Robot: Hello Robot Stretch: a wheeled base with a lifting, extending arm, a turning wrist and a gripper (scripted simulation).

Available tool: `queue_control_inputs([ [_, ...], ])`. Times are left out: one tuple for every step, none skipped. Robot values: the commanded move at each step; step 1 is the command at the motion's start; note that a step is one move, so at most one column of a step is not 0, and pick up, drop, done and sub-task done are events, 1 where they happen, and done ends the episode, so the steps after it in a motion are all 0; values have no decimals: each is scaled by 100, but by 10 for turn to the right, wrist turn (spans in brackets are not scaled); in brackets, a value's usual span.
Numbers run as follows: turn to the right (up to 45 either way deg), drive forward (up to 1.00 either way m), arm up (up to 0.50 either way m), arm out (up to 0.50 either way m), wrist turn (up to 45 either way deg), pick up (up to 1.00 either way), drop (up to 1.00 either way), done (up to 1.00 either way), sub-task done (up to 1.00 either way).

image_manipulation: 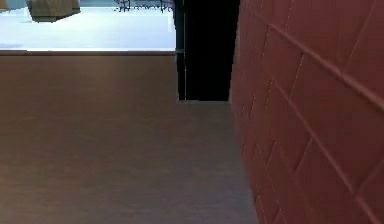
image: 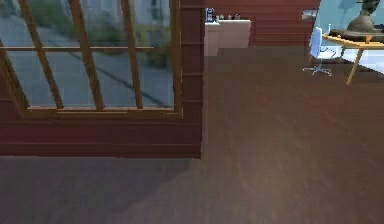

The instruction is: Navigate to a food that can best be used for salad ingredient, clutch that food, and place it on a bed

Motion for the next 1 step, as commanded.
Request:
queue_control_inputs([
  [270, 0, 0, 0, 0, 0, 0, 0, 0],
])
